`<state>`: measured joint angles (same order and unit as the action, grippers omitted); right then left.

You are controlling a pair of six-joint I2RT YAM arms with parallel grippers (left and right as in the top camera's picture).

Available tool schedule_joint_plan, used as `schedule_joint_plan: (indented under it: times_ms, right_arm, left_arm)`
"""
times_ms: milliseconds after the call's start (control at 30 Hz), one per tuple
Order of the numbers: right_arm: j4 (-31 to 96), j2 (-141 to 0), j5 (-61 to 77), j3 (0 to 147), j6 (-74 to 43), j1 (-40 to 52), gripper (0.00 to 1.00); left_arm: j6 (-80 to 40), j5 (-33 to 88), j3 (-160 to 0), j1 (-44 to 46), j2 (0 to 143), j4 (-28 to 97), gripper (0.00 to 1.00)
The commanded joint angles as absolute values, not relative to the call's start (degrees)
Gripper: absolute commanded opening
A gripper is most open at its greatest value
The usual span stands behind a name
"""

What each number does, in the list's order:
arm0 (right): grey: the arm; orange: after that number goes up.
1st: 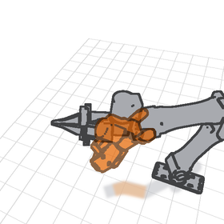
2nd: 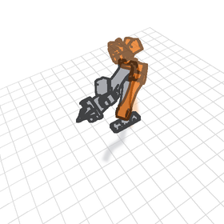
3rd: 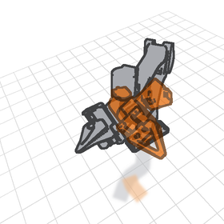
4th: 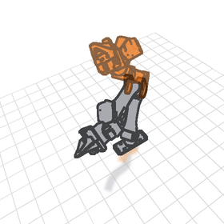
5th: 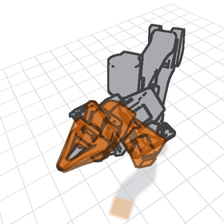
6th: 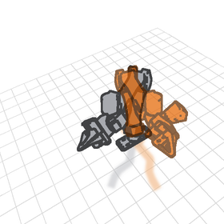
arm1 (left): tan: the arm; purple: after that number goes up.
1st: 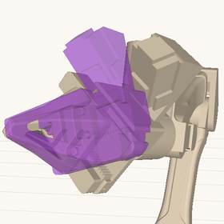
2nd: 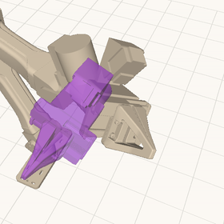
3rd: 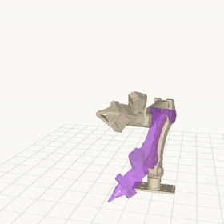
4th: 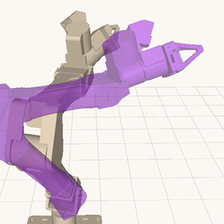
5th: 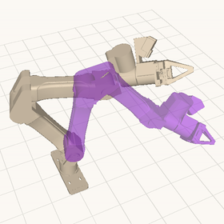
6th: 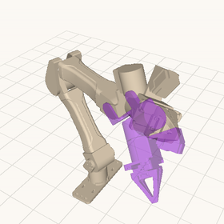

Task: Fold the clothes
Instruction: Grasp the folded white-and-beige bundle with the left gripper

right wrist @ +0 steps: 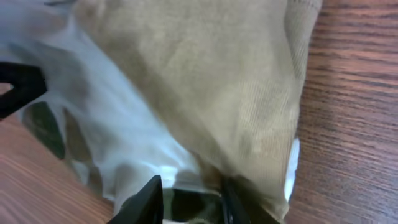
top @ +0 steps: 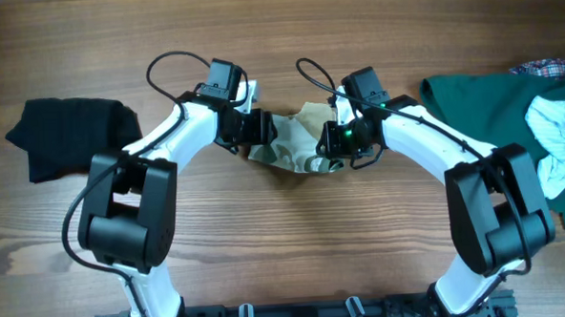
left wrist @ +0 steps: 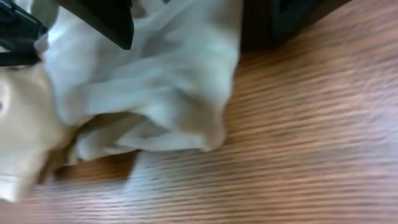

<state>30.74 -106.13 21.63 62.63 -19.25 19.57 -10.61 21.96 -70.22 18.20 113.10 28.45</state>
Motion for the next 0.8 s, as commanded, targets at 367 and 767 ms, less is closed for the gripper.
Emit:
schedule_joint_plan:
  times_ms: [367, 767]
  right_arm:
    - [31.97, -104.03, 22.33, 63.33, -18.24, 19.64, 0.31]
    - [34.11, -100.73, 25.5, 63.33, -8.47, 19.66, 0.36]
  left_arm:
    - [-1.69, 37.93, -70.39, 18.15, 115.31, 26.55, 0.09]
    - [-4.93, 37.91, -70.65, 8.73, 106.54, 27.2, 0.04]
